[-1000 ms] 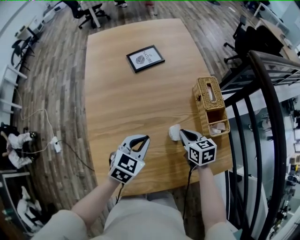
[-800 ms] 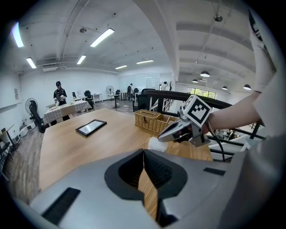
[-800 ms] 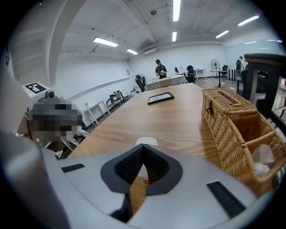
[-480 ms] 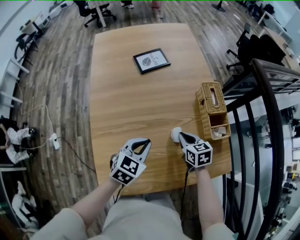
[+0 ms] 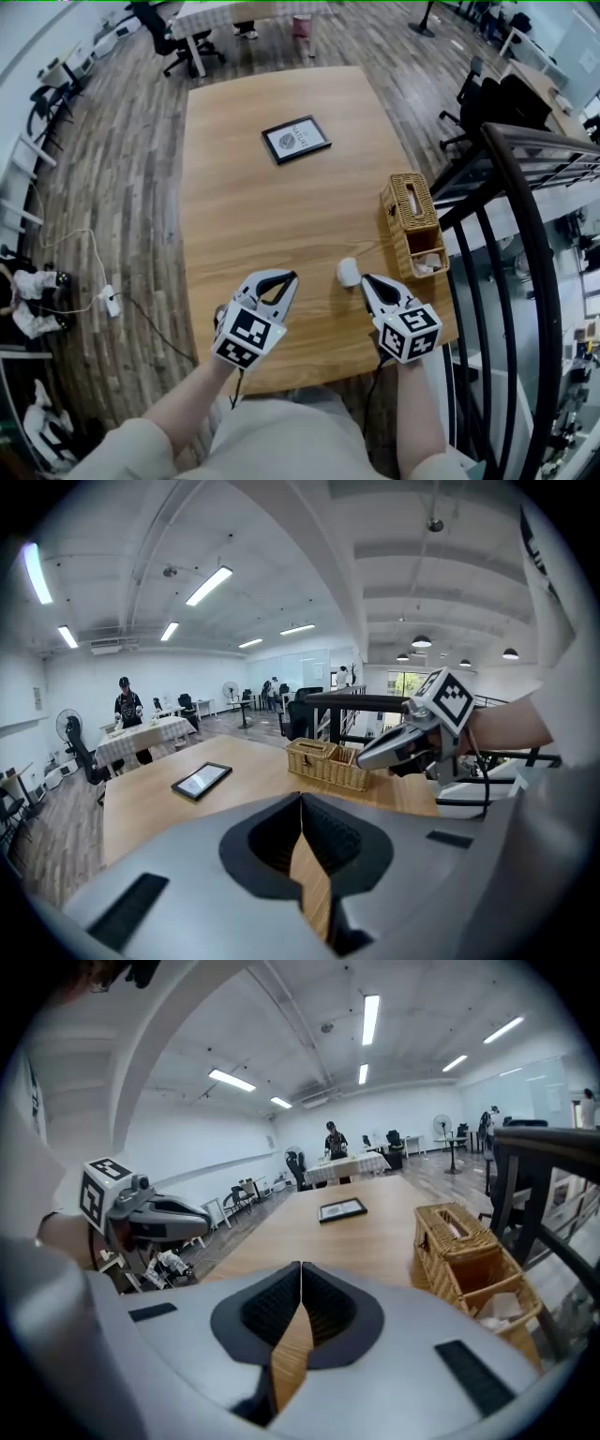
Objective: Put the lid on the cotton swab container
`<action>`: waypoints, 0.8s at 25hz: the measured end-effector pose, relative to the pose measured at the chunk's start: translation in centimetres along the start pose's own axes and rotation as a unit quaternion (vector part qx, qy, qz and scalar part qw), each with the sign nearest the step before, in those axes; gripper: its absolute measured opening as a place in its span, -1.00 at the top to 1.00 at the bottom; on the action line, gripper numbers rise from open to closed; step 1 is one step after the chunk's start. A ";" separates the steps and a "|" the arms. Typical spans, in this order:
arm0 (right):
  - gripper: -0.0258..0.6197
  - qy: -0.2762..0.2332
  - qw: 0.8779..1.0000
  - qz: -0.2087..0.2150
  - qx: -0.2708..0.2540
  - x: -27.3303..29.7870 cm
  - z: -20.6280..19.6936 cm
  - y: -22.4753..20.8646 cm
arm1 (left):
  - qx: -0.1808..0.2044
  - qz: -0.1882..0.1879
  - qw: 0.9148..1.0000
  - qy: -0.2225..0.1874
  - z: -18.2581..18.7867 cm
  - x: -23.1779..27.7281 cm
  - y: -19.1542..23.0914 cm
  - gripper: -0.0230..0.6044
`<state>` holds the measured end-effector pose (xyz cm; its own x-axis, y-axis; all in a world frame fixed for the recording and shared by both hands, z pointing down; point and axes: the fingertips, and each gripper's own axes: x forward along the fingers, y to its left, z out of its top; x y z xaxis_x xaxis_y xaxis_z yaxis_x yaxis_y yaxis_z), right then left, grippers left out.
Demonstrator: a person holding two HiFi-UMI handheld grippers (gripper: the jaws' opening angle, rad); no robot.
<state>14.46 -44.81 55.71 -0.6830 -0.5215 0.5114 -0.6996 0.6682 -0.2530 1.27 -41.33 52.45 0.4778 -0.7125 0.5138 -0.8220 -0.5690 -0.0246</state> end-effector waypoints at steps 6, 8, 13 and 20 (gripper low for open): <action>0.83 -0.057 0.997 -0.011 -0.040 -6.0 5.0 4.1 | 0.023 -0.002 0.999 -0.040 4.2 -3.8 -0.9 0.85; 0.83 -0.078 0.996 -0.012 -0.043 -8.1 6.4 5.6 | 0.029 -0.004 0.998 -0.056 5.7 -5.2 -1.4 0.85; 0.83 -0.103 0.993 -0.006 -0.056 -12.1 7.8 9.1 | 0.054 0.000 0.995 -0.085 8.3 -8.2 -2.6 0.85; 0.84 -0.123 0.990 -0.023 -0.070 -16.0 8.3 12.5 | 0.054 0.012 0.992 -0.113 9.7 -11.7 -3.7 0.85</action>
<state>14.88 -32.51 37.49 -0.6934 -0.6547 0.3008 -0.7070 0.6987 -0.1093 1.72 -34.87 38.22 0.5265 -0.7926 0.3076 -0.8012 -0.5836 -0.1326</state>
